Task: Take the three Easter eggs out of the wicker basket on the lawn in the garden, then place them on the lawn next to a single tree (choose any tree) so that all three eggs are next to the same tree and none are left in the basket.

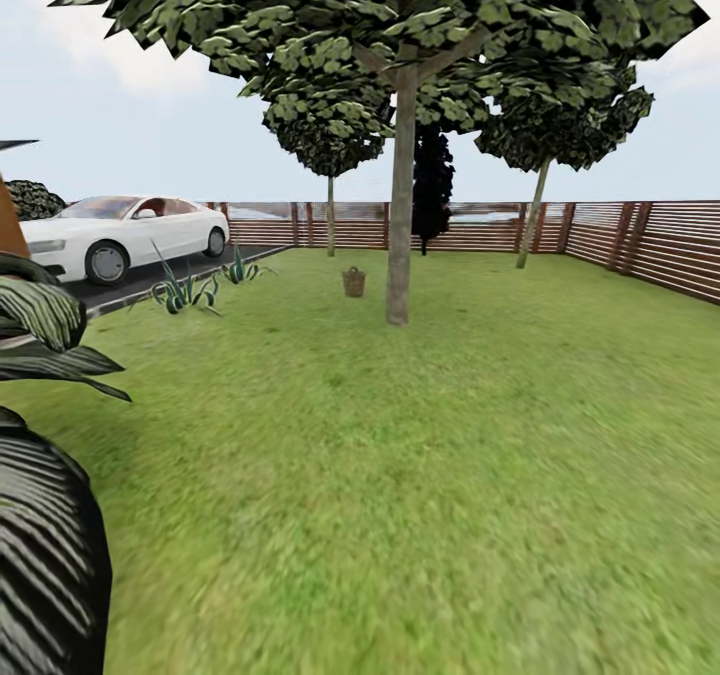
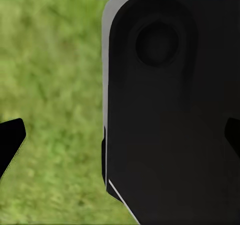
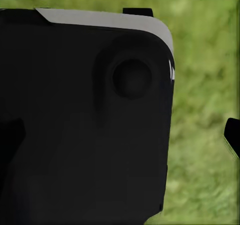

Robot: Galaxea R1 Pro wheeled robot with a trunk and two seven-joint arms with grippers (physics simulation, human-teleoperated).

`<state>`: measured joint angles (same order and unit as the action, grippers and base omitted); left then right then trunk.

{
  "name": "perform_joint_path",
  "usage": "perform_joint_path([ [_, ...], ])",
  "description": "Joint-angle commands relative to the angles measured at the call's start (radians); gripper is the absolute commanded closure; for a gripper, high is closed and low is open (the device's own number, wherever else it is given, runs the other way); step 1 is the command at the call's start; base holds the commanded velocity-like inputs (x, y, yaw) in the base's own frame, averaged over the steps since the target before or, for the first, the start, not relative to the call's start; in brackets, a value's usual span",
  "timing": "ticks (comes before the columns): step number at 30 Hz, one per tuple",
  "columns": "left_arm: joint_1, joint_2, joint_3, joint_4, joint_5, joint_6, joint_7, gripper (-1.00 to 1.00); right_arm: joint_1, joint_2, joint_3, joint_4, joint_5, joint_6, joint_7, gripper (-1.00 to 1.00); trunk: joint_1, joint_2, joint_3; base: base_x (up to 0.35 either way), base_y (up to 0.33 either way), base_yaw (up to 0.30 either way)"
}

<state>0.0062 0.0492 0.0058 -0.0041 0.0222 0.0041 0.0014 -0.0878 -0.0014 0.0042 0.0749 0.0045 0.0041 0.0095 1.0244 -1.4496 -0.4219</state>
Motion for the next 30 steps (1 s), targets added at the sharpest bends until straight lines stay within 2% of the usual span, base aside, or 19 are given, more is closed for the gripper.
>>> perform_joint_path([
  [1, 0.0, 0.0, 0.0, 0.0, 0.002, 0.0, 0.0, -1.0, -0.001, 0.0, 0.0, 0.002, 0.001, 0.0, 0.001, -1.0, 0.001, 0.0, -0.001, 0.334, 0.0, 0.006],
  [30, 0.0, 0.001, 0.0, 0.0, 0.002, 0.0, 0.0, -1.0, -0.001, 0.0, 0.0, 0.002, 0.0, -0.001, 0.0, -1.0, 0.001, 0.0, -0.001, 0.334, 0.0, 0.003],
])
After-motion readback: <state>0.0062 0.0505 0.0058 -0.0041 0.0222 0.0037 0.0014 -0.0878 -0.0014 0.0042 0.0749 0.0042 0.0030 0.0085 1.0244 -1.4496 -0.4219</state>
